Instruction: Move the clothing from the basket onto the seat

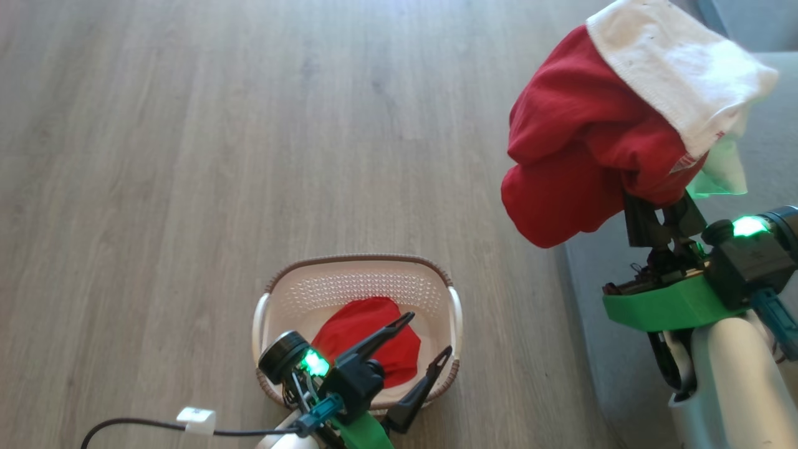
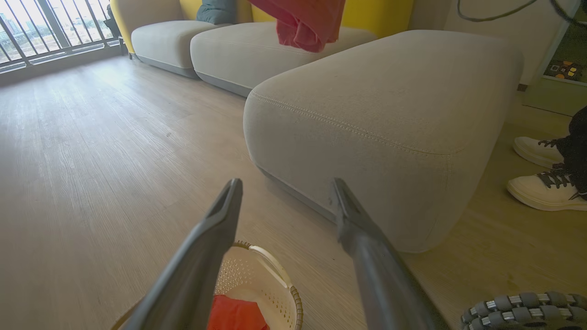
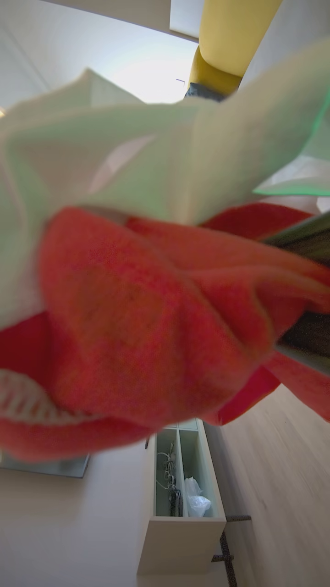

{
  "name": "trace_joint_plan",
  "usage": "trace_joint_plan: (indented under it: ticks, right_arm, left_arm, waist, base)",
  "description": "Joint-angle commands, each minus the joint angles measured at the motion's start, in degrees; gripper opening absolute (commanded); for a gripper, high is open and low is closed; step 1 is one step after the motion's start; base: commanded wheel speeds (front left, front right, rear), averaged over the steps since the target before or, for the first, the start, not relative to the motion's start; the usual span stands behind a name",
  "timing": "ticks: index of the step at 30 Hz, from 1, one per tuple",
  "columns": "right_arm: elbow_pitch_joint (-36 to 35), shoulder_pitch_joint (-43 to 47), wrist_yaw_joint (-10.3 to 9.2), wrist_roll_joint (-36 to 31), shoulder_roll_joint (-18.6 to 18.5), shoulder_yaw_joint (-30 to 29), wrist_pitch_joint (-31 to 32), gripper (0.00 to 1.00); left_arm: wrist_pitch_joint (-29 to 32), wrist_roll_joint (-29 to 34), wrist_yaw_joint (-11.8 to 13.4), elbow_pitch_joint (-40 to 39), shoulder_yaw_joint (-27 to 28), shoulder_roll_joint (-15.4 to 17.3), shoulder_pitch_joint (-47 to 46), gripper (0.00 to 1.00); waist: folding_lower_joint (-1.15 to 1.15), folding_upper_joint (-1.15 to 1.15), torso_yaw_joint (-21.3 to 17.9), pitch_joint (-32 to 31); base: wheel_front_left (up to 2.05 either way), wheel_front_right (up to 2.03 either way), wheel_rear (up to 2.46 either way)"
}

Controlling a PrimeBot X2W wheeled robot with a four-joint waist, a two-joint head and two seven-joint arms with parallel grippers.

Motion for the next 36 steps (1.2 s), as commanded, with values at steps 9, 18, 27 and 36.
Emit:
trace_joint_plan:
  ticks: [9,18,27,36]
  right_arm:
    - [-3.27,-1.52,-0.02,-1.00,0.95,-1.40,-0.21,0.00]
    - [-4.47,-1.16,-0.02,-1.51,1.83,-3.48,-0.21,0.00]
    - [-5.29,0.32,-0.02,-1.38,2.51,-5.91,-0.21,0.00]
    - [-5.57,1.14,-0.02,-0.94,2.74,-8.09,-0.21,0.00]
  left_arm:
    - [-0.28,0.20,-0.04,-3.92,2.18,0.33,-2.49,1.00]
    - [-0.28,0.28,-0.04,-5.33,0.37,1.86,-4.60,1.00]
    - [-0.28,-0.01,-0.04,-6.51,0.85,1.45,-4.46,1.00]
    - [-0.28,0.25,-0.04,-7.03,1.28,1.42,-4.14,1.00]
  waist:
    - [0.00,0.00,-6.83,2.98]
    - [0.00,0.00,-12.72,4.91]
    - [0.00,0.00,-18.40,5.56]
    - [0.00,0.00,-21.20,5.00]
  base:
    - [0.00,0.00,0.00]
    - [0.00,0.00,0.00]
    - [0.00,0.00,0.00]
    - [0.00,0.00,0.00]
